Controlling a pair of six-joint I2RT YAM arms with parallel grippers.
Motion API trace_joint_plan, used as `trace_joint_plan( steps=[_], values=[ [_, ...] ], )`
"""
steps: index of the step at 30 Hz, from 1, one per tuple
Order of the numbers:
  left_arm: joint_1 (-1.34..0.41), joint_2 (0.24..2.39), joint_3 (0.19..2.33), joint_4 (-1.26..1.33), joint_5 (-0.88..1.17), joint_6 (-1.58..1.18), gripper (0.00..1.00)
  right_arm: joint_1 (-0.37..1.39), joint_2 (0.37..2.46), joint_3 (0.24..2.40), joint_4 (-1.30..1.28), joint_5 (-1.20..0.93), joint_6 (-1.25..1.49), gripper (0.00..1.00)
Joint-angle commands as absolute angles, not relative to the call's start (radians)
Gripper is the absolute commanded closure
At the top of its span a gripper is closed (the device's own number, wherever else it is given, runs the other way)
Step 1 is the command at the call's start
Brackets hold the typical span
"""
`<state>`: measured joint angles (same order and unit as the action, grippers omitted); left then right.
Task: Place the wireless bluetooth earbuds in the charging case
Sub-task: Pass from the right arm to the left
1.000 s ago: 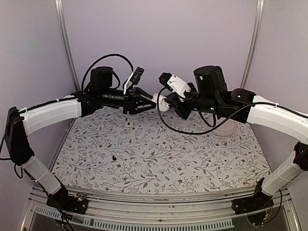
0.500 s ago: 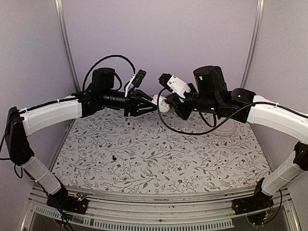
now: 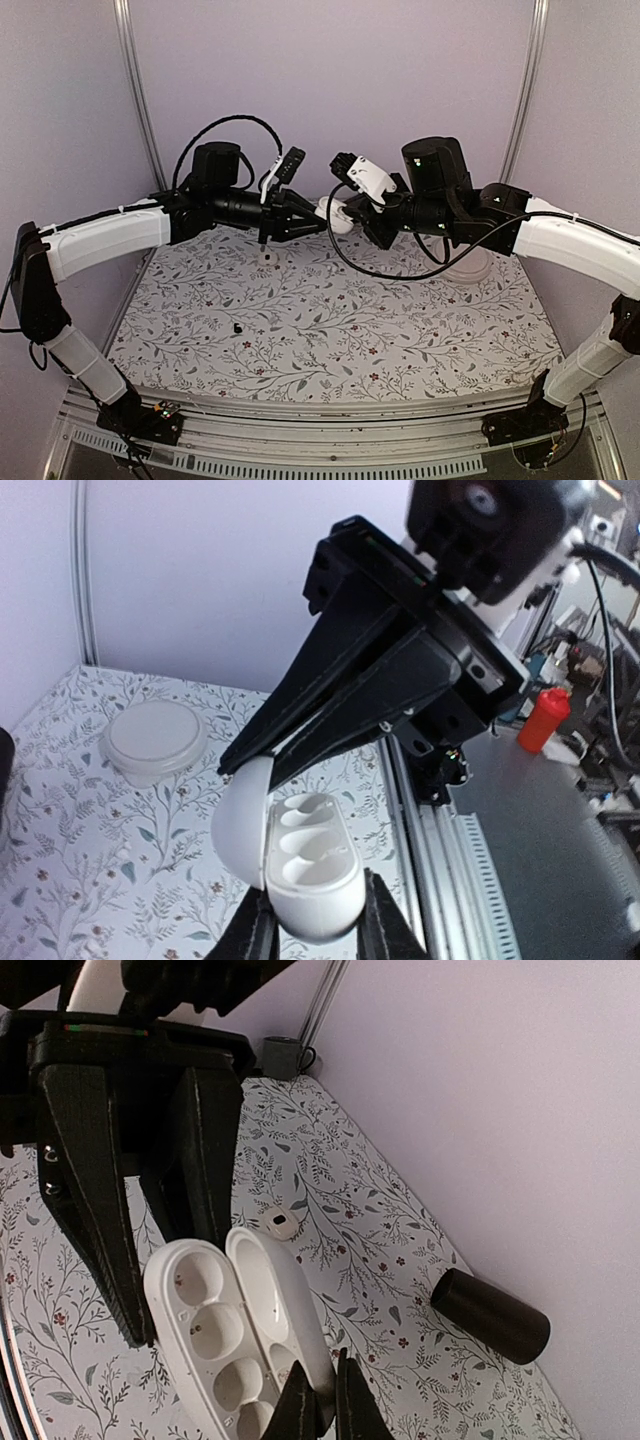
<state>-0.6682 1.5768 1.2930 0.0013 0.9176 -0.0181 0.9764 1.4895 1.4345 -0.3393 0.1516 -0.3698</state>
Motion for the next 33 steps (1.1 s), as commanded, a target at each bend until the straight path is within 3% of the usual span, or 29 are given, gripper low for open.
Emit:
trace_joint_plan(
  steps=[1, 5, 9, 16, 33],
  values=[
    [-0.686, 1.562, 1.315, -0.009, 0.916, 0.0, 0.91, 0.983, 1.485, 1.463, -0.332, 0.133, -0.352, 0.97],
    [-0.691, 1.556, 1.307, -0.006, 0.901, 0.02, 1.0, 0.983, 1.481, 1.458, -0.331, 0.12, -0.344, 0.97],
    [-0.703, 1.538, 1.278, 0.025, 0.888, 0.039, 1.0, 0.971, 1.474, 1.45, -0.327, 0.071, -0.332, 0.95],
    [-0.721, 1.447, 1.11, 0.278, 0.89, 0.04, 1.0, 0.892, 1.454, 1.432, -0.307, -0.17, -0.242, 0.67],
    [-0.688, 1.48, 0.998, 0.499, 0.817, -0.116, 1.0, 0.792, 1.399, 1.297, -0.079, -0.498, 0.008, 0.49]
  ],
)
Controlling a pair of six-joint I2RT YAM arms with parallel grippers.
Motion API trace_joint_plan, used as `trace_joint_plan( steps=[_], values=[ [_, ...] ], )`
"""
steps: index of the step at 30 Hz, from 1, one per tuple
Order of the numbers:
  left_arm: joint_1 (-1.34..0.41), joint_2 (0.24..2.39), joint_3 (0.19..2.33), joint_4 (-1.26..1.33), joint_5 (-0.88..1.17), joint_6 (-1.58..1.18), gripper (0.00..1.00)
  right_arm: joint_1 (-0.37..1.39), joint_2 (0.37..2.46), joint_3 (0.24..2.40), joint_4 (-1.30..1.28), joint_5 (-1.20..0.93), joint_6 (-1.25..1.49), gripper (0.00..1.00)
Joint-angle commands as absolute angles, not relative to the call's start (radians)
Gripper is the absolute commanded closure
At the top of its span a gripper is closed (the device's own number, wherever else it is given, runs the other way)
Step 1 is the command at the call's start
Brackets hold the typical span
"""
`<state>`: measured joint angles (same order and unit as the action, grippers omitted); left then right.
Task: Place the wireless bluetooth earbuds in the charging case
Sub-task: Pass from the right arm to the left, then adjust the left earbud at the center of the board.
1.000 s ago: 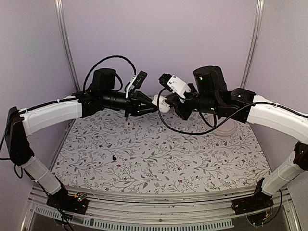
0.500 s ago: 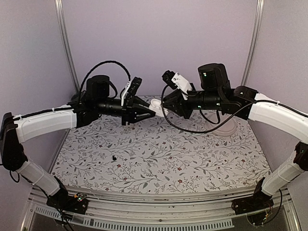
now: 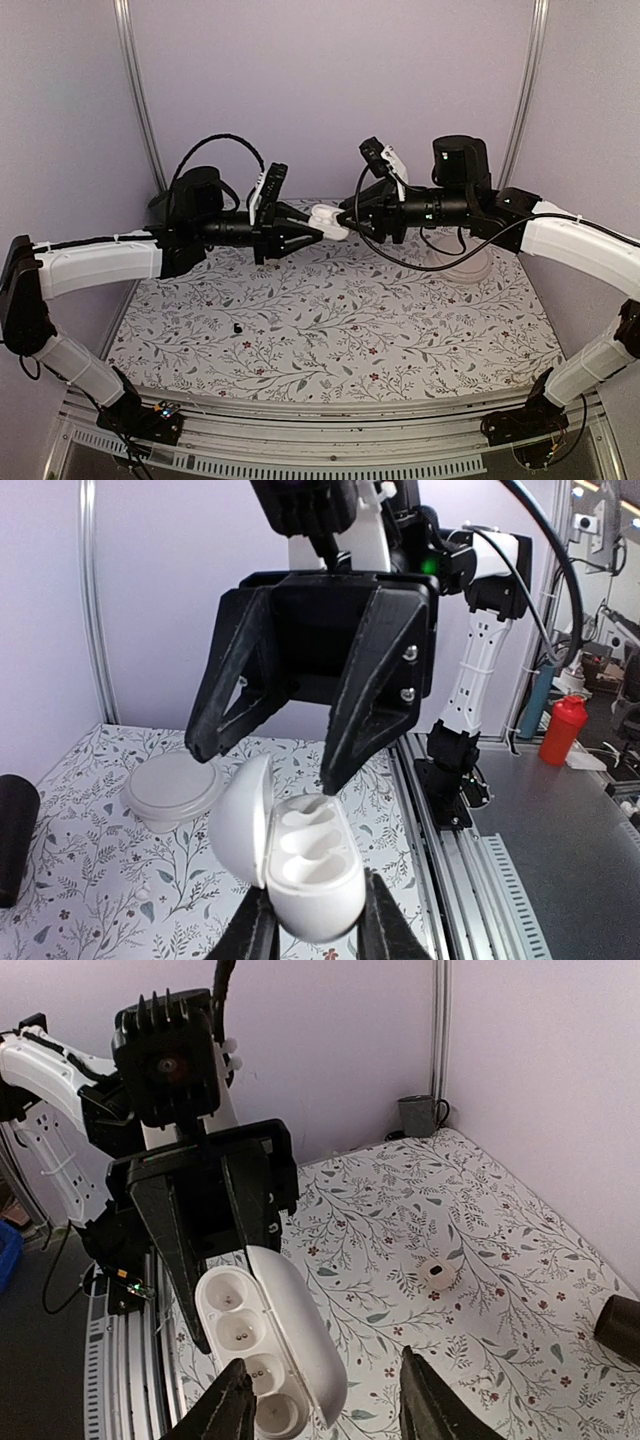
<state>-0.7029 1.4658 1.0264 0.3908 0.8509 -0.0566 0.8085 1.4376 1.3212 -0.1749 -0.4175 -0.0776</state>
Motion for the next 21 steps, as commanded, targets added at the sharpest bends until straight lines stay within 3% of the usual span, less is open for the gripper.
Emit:
trace_joint_plan(
  steps=[1, 12, 21],
  values=[
    [-0.684, 1.48, 0.993, 0.511, 0.805, -0.125, 1.0, 0.787, 1.394, 1.291, -0.069, -0.505, 0.026, 0.48],
    [-0.59, 1.451, 0.9, 0.609, 0.671, -0.195, 1.0, 0.639, 1.39, 1.217, -0.03, -0.458, 0.19, 0.39],
    [-0.557, 1.395, 0.887, 0.6, 0.628, -0.199, 1.0, 0.53, 1.6, 1.244, -0.178, -0.257, 0.306, 0.41]
  ],
)
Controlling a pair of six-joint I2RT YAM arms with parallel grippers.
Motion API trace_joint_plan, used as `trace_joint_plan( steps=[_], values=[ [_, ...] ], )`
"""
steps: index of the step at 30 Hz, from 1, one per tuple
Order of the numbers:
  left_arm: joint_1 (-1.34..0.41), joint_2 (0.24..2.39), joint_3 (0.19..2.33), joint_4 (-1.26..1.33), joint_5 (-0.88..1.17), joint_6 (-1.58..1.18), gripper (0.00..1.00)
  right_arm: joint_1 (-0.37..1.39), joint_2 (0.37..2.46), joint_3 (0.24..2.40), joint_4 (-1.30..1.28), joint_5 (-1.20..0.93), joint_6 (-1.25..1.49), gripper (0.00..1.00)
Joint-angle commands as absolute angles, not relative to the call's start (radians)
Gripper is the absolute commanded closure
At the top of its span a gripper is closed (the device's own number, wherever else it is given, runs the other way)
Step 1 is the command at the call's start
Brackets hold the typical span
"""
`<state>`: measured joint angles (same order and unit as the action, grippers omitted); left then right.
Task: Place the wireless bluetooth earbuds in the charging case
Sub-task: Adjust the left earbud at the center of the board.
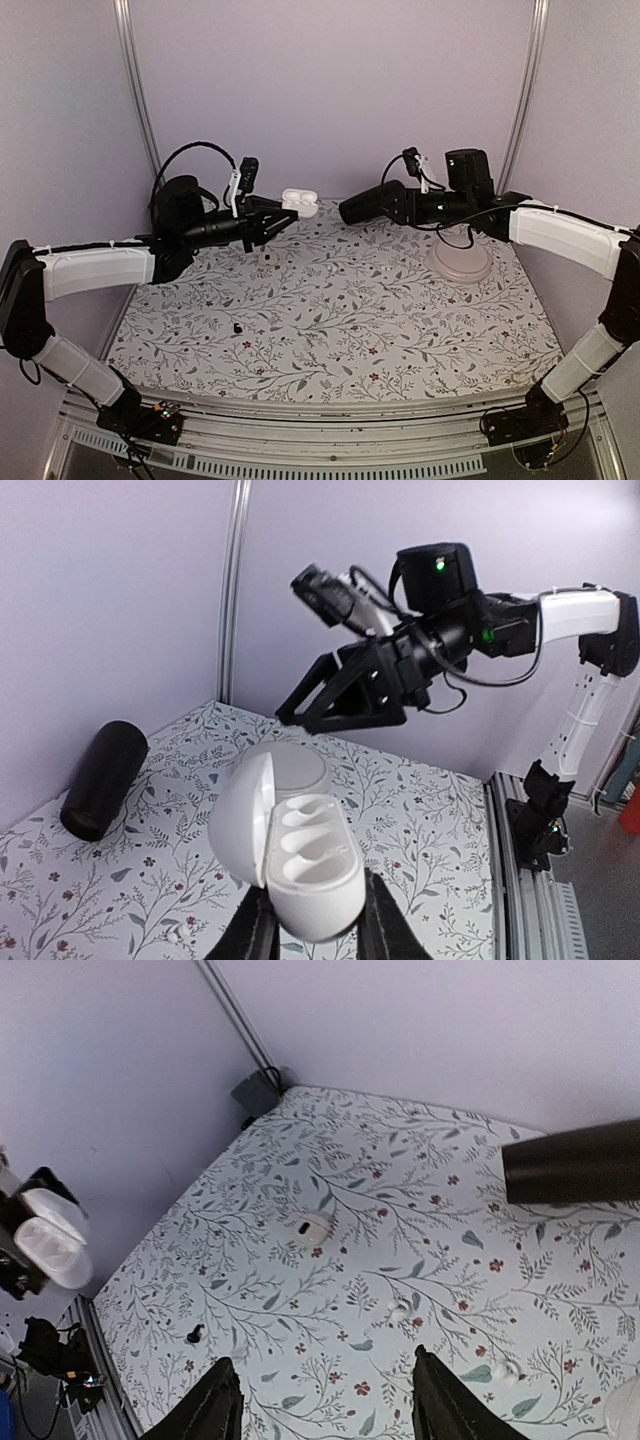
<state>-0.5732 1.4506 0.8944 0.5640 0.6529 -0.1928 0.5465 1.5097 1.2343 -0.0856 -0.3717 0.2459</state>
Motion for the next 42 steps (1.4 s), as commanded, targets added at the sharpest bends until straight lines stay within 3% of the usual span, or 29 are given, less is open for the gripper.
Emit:
trace_joint_plan(
  steps=[1, 13, 21, 42],
  values=[
    [-0.554, 1.387, 0.888, 0.588, 0.628, -0.196, 1.0, 0.526, 1.628, 1.249, -0.188, -0.243, 0.31, 0.42],
    [-0.545, 1.331, 0.87, 0.538, 0.617, -0.172, 1.0, 0.425, 2.022, 1.437, -0.257, -0.31, 0.341, 0.43],
    [-0.543, 1.33, 0.868, 0.543, 0.628, -0.175, 1.0, 0.422, 2.158, 1.488, -0.25, -0.341, 0.366, 0.43],
    [-0.542, 1.34, 0.865, 0.555, 0.64, -0.181, 1.0, 0.552, 1.992, 1.264, -0.176, -0.386, 0.454, 0.44]
  ],
)
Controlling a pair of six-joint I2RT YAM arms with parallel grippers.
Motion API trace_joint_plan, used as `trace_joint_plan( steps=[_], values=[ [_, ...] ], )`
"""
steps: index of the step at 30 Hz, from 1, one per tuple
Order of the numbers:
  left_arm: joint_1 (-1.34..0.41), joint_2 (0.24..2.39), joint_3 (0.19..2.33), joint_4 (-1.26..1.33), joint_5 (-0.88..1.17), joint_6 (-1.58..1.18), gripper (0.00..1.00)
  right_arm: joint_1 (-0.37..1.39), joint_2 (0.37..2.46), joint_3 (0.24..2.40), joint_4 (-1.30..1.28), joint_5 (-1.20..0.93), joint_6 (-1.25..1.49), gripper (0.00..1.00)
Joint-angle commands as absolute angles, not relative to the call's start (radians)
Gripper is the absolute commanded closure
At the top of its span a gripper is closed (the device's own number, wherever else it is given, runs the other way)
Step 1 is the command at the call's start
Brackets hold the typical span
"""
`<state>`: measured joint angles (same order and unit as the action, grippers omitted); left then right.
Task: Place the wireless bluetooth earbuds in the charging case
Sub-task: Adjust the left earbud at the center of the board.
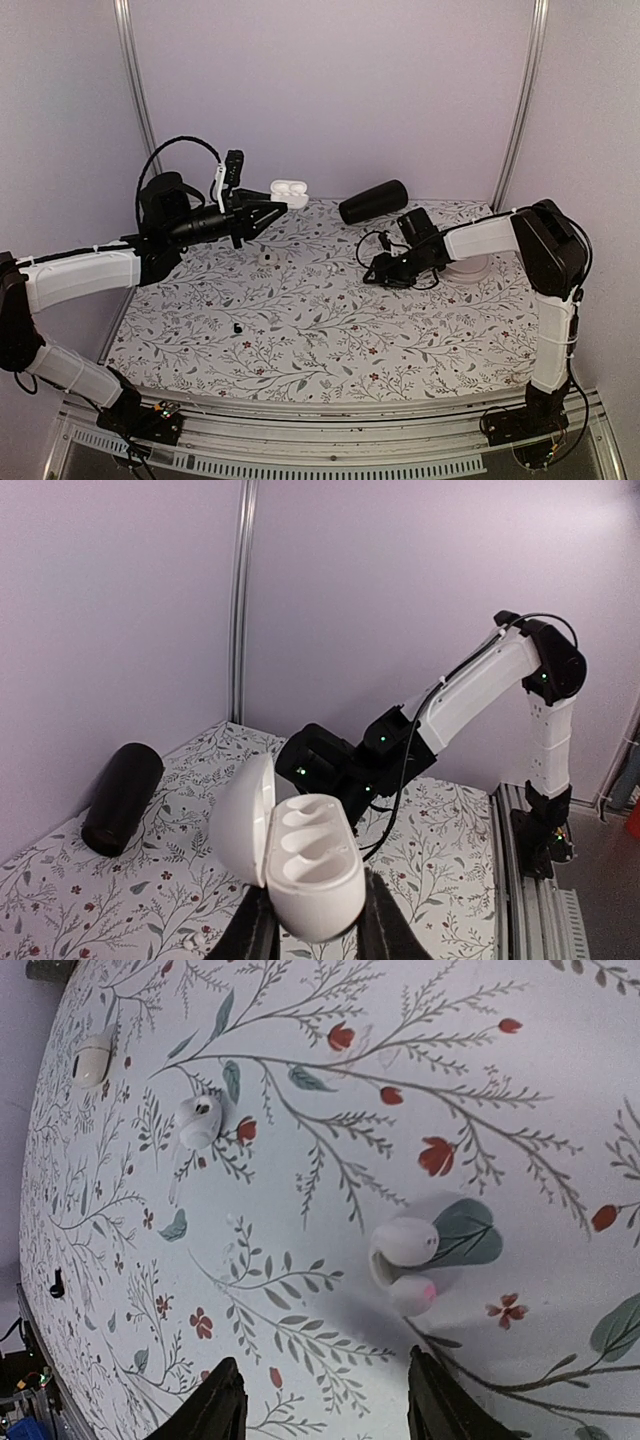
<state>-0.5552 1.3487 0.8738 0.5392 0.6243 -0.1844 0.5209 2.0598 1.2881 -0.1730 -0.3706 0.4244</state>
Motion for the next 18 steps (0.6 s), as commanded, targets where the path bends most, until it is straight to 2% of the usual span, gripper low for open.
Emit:
trace_joint_plan(
  steps=[1, 6, 15, 18],
  values=[
    [-0.543, 1.34, 0.865, 0.555, 0.64, -0.182, 1.0, 0.552, 1.979, 1.259, -0.174, -0.381, 0.455, 0.44],
    [-0.543, 1.343, 0.866, 0.553, 0.643, -0.185, 1.0, 0.541, 1.932, 1.264, -0.187, -0.302, 0.469, 0.45],
    [-0.543, 1.34, 0.865, 0.546, 0.64, -0.183, 1.0, 0.525, 1.977, 1.269, -0.2, -0.247, 0.54, 0.67],
    [-0.543, 1.343, 0.868, 0.546, 0.643, -0.183, 1.0, 0.526, 1.992, 1.27, -0.188, -0.221, 0.55, 0.72]
  ],
)
